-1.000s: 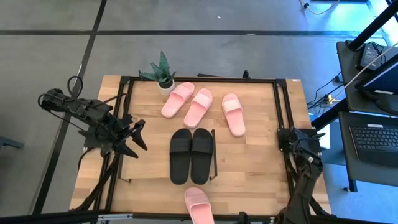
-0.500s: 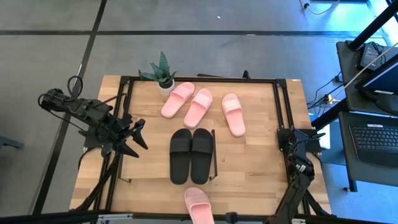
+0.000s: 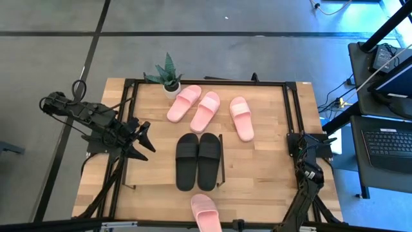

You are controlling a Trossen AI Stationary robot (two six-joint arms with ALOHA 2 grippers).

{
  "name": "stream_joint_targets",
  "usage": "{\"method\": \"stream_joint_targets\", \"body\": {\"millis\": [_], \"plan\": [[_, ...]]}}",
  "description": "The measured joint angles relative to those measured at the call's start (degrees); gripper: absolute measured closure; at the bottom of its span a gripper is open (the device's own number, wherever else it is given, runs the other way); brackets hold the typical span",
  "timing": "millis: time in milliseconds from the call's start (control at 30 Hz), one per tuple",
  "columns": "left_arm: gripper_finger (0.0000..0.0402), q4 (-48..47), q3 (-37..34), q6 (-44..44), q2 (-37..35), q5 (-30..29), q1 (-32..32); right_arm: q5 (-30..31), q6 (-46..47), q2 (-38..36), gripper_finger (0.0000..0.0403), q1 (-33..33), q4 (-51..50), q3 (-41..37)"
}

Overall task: Pick and place slides into the shelf
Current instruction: Put the pink slide under the shelf

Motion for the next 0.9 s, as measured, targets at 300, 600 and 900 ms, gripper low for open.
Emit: {"method": "stream_joint_targets", "body": {"millis": [300, 600, 900], "plan": [[0.0201, 0.0, 0.0, 0.0, 0.0, -0.1, 0.0, -4.7, 2.4, 0.0, 0.0256, -0.1, 1.4, 0.0], [0.0201, 0.0, 0.0, 0.0, 0.0, -0.1, 0.0, -6.1, 0.6, 0.0, 0.022, -0.2, 2.4, 0.0], [0.0201, 0.0, 0.0, -0.1, 0.0, -0.8, 0.0, -6.1, -1.1, 0.0, 0.0104, 0.5, 3.2, 0.0]]}}
